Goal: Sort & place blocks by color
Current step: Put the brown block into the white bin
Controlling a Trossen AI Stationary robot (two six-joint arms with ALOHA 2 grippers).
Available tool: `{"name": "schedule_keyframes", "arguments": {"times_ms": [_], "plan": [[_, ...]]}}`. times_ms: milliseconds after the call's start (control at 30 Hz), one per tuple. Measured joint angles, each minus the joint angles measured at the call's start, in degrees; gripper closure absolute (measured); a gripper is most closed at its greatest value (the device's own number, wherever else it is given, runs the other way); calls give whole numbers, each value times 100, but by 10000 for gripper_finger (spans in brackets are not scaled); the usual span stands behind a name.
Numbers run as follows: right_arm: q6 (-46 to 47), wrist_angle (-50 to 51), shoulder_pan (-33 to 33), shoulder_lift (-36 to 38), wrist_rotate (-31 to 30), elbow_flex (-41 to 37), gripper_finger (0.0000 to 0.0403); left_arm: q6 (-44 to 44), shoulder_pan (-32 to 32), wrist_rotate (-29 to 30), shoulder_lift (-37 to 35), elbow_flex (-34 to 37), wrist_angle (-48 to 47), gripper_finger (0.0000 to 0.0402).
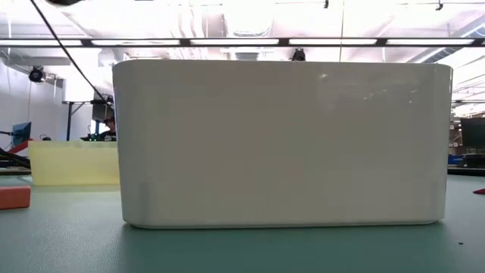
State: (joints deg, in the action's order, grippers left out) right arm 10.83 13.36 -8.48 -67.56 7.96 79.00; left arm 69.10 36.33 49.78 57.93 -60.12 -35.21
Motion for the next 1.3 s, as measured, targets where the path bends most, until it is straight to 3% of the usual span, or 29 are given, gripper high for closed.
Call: {"name": "schedule_keyframes", "arguments": {"times_ms": [133,233,433,600,833,967,1300], "plan": [[21,-193,213,-292,13,-7,337,-2454,-503,-38,-178,171,1821,272],[58,-688,402,-524,72,-7,337,-4072,-844,-379,-225,257,3084,271],[269,-1673,598,-904,170,-7,298,-5746,-1421,-1239,-128,264,4542,271],[691,-2084,637,-1195,279,105,243,-5917,-1895,-2307,35,264,5029,271],[862,-1714,650,-1467,703,546,185,-5749,-2215,-2589,257,267,5024,271],[668,-1189,650,-1523,708,708,171,-5741,-2280,-2594,292,267,5080,271],[431,-1152,648,-1690,706,796,178,-5316,-2375,-2700,482,267,5172,271]]}}
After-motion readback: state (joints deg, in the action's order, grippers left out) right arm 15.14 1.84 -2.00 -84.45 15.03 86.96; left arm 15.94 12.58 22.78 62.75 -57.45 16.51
